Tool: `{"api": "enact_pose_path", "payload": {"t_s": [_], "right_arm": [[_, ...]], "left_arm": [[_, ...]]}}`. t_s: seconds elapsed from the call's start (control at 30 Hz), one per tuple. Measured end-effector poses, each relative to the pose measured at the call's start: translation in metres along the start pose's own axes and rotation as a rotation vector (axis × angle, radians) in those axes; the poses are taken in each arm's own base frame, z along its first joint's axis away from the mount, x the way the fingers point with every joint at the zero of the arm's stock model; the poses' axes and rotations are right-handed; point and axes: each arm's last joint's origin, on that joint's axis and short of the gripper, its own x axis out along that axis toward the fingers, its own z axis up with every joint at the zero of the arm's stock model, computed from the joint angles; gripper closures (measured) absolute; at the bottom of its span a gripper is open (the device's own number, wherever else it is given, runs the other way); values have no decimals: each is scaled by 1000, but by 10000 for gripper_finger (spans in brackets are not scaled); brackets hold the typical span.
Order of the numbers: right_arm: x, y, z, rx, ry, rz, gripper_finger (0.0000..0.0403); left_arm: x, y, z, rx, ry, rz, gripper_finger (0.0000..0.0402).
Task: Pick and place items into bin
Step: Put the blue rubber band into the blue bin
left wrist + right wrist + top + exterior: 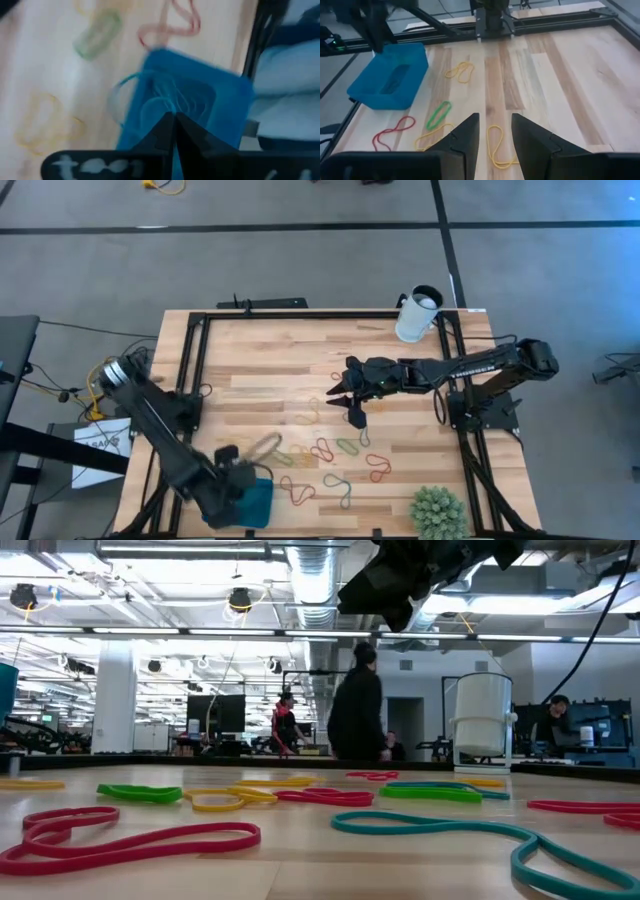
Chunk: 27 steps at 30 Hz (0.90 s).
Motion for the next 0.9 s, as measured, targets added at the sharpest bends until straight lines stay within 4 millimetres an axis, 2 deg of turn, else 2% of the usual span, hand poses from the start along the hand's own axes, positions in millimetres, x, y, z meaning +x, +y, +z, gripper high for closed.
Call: {"api": "enact_pose_path", "payload": {"t_s": [0.17,0.33,0.6,0.9], "right_arm": [[0,1,0,25,1,4,295],[0,1,0,75,1,3,295],[0,2,1,73,-13,7,295],[0,3,-1,72,7,11,295]], "left_arm": [[53,-19,-8,9,118,10,401],[78,-23,-7,70,101,30,401],[106,-11,2,89,212,95,401],[104,-4,20,62,286,22,401]]}}
